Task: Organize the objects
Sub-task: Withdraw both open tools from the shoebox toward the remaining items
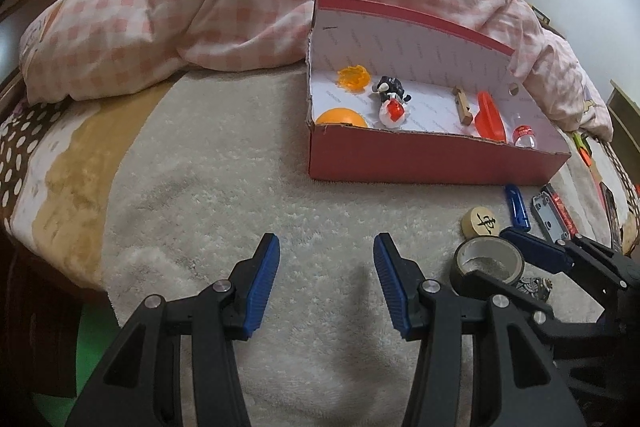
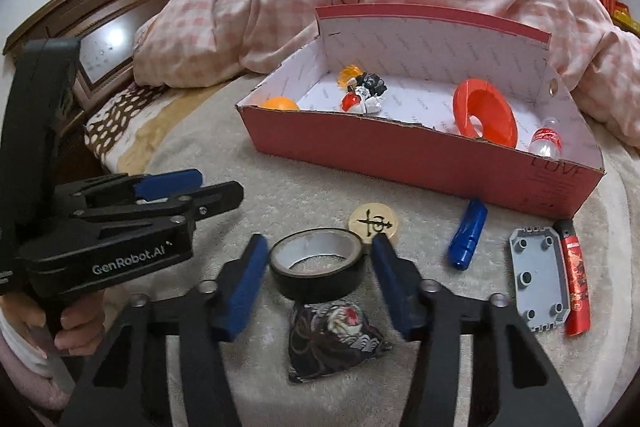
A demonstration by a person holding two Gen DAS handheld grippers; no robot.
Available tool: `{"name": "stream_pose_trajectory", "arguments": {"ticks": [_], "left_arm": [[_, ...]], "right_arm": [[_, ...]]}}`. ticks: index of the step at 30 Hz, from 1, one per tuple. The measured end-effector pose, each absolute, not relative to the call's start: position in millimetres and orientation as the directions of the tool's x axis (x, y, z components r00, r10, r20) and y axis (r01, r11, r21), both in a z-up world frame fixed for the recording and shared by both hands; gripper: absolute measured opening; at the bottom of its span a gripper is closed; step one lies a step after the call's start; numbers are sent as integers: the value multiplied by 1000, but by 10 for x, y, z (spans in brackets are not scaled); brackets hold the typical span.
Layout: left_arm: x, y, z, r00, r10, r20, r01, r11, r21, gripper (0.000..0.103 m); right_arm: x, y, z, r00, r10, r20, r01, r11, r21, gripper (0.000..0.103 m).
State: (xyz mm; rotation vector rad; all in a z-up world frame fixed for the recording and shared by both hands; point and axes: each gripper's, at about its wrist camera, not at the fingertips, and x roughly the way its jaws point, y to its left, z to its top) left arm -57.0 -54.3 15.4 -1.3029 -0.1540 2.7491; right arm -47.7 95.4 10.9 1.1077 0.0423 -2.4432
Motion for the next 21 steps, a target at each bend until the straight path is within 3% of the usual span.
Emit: {"name": "stream_pose_trajectory", "arguments": {"ticks": [11,21], "left_arm": [[-528,-452,178,-629,142,-764,-69,-989,-128,49],[-416,-253,254,-620,228,-751,-161,-973,-163,49]], "right_arm": [[-387,1102,334,-618,-439,-653,415,-887,203,51],[-243,1446,478,-676,-379,-632,351,-920,177,51]]}}
